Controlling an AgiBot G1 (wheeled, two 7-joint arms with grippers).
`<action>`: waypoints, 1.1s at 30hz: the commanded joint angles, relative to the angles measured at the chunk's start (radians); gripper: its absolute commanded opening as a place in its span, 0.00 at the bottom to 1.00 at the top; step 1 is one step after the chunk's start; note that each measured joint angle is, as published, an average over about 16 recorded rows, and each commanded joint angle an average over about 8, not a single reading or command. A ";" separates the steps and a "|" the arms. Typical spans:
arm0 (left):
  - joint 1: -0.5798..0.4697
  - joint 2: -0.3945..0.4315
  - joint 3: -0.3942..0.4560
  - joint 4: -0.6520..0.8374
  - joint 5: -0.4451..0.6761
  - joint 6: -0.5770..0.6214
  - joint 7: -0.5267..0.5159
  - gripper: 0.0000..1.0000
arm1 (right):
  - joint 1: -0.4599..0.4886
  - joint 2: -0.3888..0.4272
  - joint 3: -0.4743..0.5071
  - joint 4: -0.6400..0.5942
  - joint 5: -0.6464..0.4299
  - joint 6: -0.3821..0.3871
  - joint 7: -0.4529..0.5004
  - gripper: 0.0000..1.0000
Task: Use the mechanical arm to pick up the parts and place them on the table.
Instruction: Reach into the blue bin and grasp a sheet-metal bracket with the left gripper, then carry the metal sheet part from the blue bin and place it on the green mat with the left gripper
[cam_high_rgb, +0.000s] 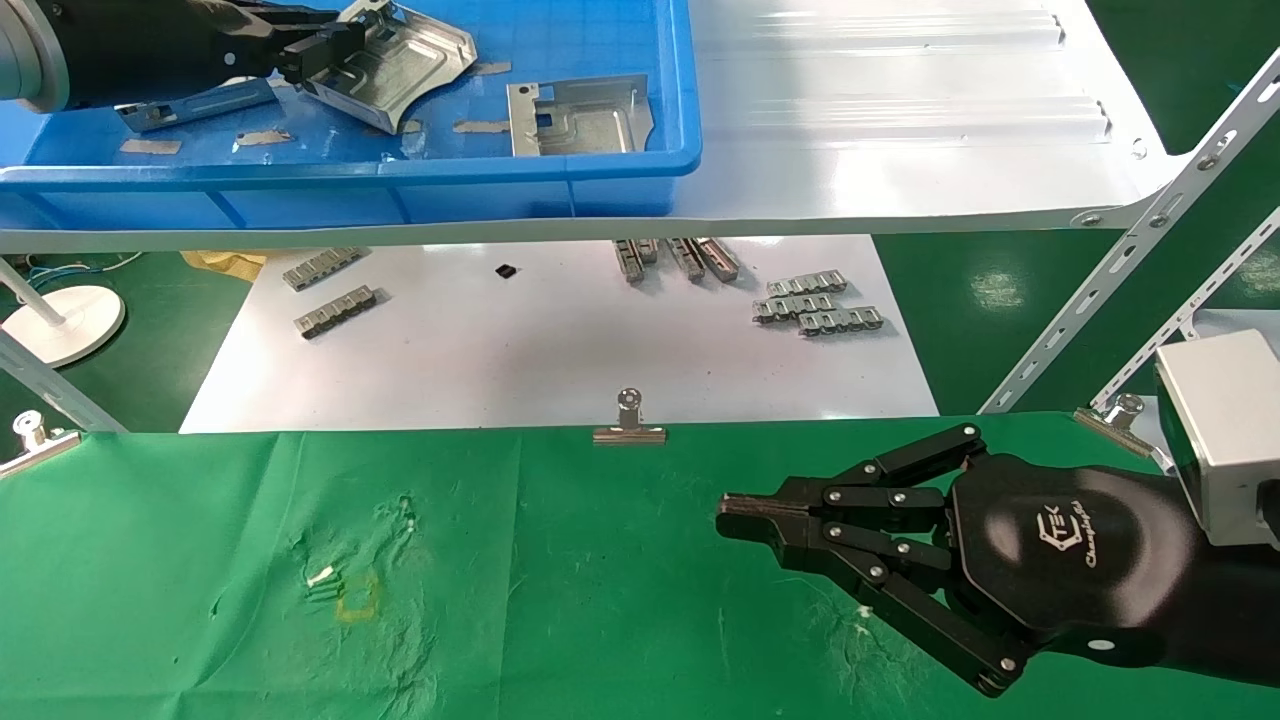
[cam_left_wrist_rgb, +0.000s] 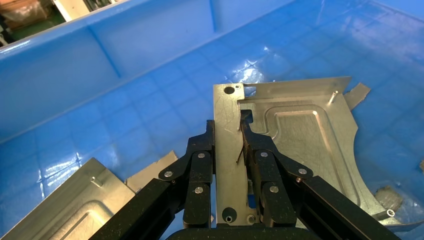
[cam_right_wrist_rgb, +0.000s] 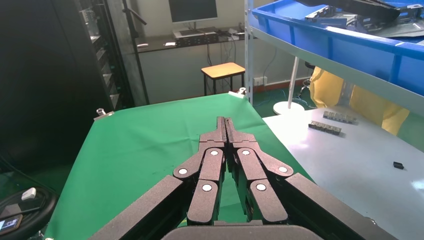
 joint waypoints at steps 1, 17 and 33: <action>-0.003 -0.001 -0.004 -0.002 -0.005 0.002 0.001 0.00 | 0.000 0.000 0.000 0.000 0.000 0.000 0.000 0.65; -0.015 -0.083 -0.049 -0.074 -0.081 0.405 0.137 0.00 | 0.000 0.000 0.000 0.000 0.000 0.000 0.000 1.00; 0.168 -0.225 0.024 -0.448 -0.249 0.662 0.408 0.00 | 0.000 0.000 0.000 0.000 0.000 0.000 0.000 1.00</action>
